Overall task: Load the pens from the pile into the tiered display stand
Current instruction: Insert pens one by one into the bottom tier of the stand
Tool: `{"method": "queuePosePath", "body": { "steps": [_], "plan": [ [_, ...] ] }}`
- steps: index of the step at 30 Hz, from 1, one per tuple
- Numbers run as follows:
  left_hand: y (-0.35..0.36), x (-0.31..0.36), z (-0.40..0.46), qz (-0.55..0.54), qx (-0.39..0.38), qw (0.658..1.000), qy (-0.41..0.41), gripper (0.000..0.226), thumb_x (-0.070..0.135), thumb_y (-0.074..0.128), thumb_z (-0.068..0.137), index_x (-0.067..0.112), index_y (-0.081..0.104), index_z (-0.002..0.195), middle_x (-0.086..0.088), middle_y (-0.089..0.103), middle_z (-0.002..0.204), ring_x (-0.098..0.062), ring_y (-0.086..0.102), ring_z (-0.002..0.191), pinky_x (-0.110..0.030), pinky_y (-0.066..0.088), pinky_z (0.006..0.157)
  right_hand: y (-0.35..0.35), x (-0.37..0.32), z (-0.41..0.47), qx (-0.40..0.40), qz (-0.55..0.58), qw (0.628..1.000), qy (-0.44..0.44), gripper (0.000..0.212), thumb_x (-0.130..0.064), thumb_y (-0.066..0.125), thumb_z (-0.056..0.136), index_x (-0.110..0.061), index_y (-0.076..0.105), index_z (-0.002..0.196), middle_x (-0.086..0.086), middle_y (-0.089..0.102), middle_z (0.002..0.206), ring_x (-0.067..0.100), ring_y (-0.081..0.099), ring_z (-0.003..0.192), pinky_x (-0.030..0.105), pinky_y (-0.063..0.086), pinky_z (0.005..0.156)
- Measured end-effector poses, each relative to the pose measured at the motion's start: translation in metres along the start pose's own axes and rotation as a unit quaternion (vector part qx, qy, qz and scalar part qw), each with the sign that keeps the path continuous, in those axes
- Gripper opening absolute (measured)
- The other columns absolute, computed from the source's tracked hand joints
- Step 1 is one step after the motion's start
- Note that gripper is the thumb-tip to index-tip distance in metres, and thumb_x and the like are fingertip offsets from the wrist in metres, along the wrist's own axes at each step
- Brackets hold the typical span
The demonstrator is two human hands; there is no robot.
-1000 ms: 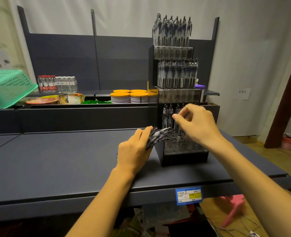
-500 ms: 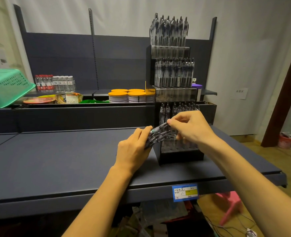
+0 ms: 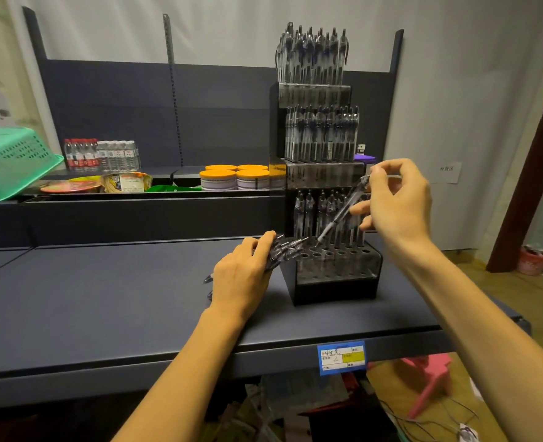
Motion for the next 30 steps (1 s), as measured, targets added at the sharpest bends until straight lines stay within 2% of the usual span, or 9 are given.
{"method": "queuePosePath", "body": {
  "steps": [3, 8, 14, 16, 19, 23, 25, 27, 30],
  "plan": [
    [-0.001, 0.000, 0.000, 0.023, 0.007, 1.000, 0.001, 0.057, 0.010, 0.080, 0.072, 0.015, 0.051, 0.120, -0.009, 0.063, 0.081, -0.026, 0.054, 0.050, -0.026, 0.037, 0.038, 0.002, -0.001, -0.002, 0.001, -0.037, 0.999, -0.035, 0.012, -0.023, 0.046, 0.101, -0.013, 0.052, 0.099, -0.007, 0.060, 0.078, 0.012, 0.066, 0.052, 0.021, 0.045, 0.036],
    [-0.002, 0.002, 0.001, 0.046, 0.018, 0.999, 0.015, 0.059, 0.007, 0.079, 0.071, 0.017, 0.049, 0.121, -0.008, 0.061, 0.080, -0.025, 0.051, 0.051, -0.027, 0.035, 0.041, 0.013, 0.001, -0.002, -0.025, -0.051, 0.997, -0.046, 0.012, -0.023, 0.048, 0.100, -0.014, 0.053, 0.095, -0.005, 0.060, 0.077, 0.009, 0.064, 0.049, 0.016, 0.041, 0.034],
    [-0.001, -0.003, 0.000, 0.044, 0.024, 0.999, 0.011, 0.058, 0.010, 0.078, 0.074, 0.020, 0.050, 0.123, -0.007, 0.062, 0.082, -0.024, 0.051, 0.052, -0.027, 0.036, 0.043, 0.037, 0.007, -0.001, -0.117, -0.114, 0.985, -0.051, 0.009, -0.026, 0.061, 0.094, -0.020, 0.067, 0.090, -0.004, 0.067, 0.074, 0.007, 0.064, 0.047, 0.015, 0.044, 0.037],
    [0.000, -0.002, -0.001, 0.045, 0.021, 0.999, 0.015, 0.059, 0.010, 0.078, 0.074, 0.021, 0.048, 0.123, -0.007, 0.062, 0.082, -0.024, 0.051, 0.052, -0.028, 0.037, 0.043, 0.040, 0.009, 0.000, -0.119, -0.119, 0.984, -0.052, 0.010, -0.027, 0.062, 0.093, -0.021, 0.069, 0.090, -0.002, 0.067, 0.070, 0.004, 0.062, 0.045, 0.014, 0.043, 0.038],
    [0.001, -0.002, -0.001, 0.038, 0.018, 0.999, 0.015, 0.060, 0.010, 0.079, 0.074, 0.021, 0.047, 0.124, -0.007, 0.062, 0.082, -0.024, 0.052, 0.053, -0.029, 0.039, 0.043, 0.043, 0.006, 0.003, -0.119, -0.145, 0.980, -0.063, 0.013, -0.030, 0.063, 0.093, -0.021, 0.071, 0.089, -0.002, 0.066, 0.065, 0.007, 0.061, 0.043, 0.020, 0.048, 0.044],
    [0.002, -0.003, -0.001, 0.035, 0.013, 0.999, 0.012, 0.059, 0.011, 0.078, 0.076, 0.021, 0.046, 0.124, -0.008, 0.063, 0.084, -0.025, 0.053, 0.054, -0.030, 0.040, 0.043, 0.049, 0.006, 0.007, -0.142, -0.176, 0.972, -0.058, 0.014, -0.029, 0.061, 0.094, -0.021, 0.072, 0.089, -0.003, 0.065, 0.061, 0.009, 0.060, 0.043, 0.024, 0.051, 0.045],
    [0.001, -0.003, -0.001, 0.036, 0.013, 0.999, 0.011, 0.059, 0.011, 0.078, 0.076, 0.021, 0.045, 0.124, -0.008, 0.063, 0.084, -0.025, 0.053, 0.054, -0.030, 0.040, 0.043, 0.056, 0.010, 0.005, -0.183, -0.197, 0.962, -0.043, 0.014, -0.027, 0.061, 0.094, -0.022, 0.073, 0.089, -0.002, 0.066, 0.060, 0.010, 0.061, 0.043, 0.027, 0.054, 0.047],
    [0.001, -0.002, -0.001, 0.036, 0.013, 0.999, 0.012, 0.060, 0.011, 0.078, 0.075, 0.021, 0.046, 0.124, -0.008, 0.063, 0.083, -0.025, 0.053, 0.055, -0.030, 0.040, 0.043, 0.060, 0.017, 0.002, -0.206, -0.180, 0.962, -0.007, 0.012, -0.026, 0.061, 0.094, -0.023, 0.072, 0.090, 0.002, 0.067, 0.061, 0.012, 0.062, 0.042, 0.025, 0.050, 0.044],
    [0.001, -0.002, -0.001, 0.036, 0.015, 0.999, 0.014, 0.060, 0.010, 0.078, 0.074, 0.020, 0.046, 0.124, -0.008, 0.063, 0.083, -0.025, 0.053, 0.054, -0.030, 0.041, 0.043, 0.058, 0.018, 0.001, -0.191, -0.176, 0.966, -0.005, 0.011, -0.026, 0.061, 0.094, -0.021, 0.071, 0.091, 0.002, 0.067, 0.061, 0.010, 0.061, 0.041, 0.020, 0.046, 0.042]
  ]
}}
Point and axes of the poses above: each hand's wrist, its own z-axis towards the middle knuckle, its own y-axis out of the palm, x = y × z, the point moved 7 cm from there along z, towards the middle knuckle
